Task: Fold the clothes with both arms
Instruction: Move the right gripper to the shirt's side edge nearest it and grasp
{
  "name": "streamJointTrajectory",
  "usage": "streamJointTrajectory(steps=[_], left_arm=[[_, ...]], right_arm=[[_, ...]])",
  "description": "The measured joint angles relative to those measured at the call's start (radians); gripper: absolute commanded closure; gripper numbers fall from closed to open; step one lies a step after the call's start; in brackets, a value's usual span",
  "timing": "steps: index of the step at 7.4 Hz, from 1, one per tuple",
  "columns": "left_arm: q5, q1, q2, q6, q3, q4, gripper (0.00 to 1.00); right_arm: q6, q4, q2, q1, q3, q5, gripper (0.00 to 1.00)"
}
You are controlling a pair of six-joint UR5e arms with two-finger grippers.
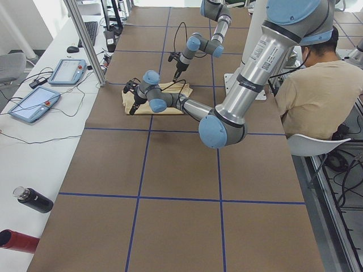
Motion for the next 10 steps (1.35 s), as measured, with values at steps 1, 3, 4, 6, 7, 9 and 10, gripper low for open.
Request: streamJointTrajectory(steps=[1, 3, 4, 6, 7, 9, 10], left_arm=[[0.0, 0.0, 0.0, 0.0, 0.0, 0.0, 0.0], [0.001, 0.0, 0.0, -0.003, 0.0, 0.0, 0.0], [0.001, 0.0, 0.0, -0.004, 0.0, 0.0, 0.0], [0.001, 0.0, 0.0, -0.005, 0.0, 0.0, 0.0], [0.001, 0.0, 0.0, -0.005, 0.0, 0.0, 0.0], [0.0, 0.0, 0.0, -0.005, 0.0, 0.0, 0.0], [0.0, 0.0, 0.0, -0.005, 0.0, 0.0, 0.0]], right_arm=[[-0.002, -0.001, -0.058, 0.0, 0.066, 0.002, 1.0], [-0.001, -0.004, -0.228, -0.027, 0.257, -0.007, 1.0], [0.002, -0.004, -0.298, -0.053, 0.332, -0.024, 1.0], [0.002, -0.005, -0.356, -0.088, 0.385, -0.059, 0.0], [-0.017, -0.014, -0.357, -0.092, 0.387, -0.062, 0.0], [-0.107, -0.127, -0.267, -0.067, 0.371, -0.06, 0.0], [-0.141, -0.199, -0.188, -0.047, 0.33, -0.051, 0.0]])
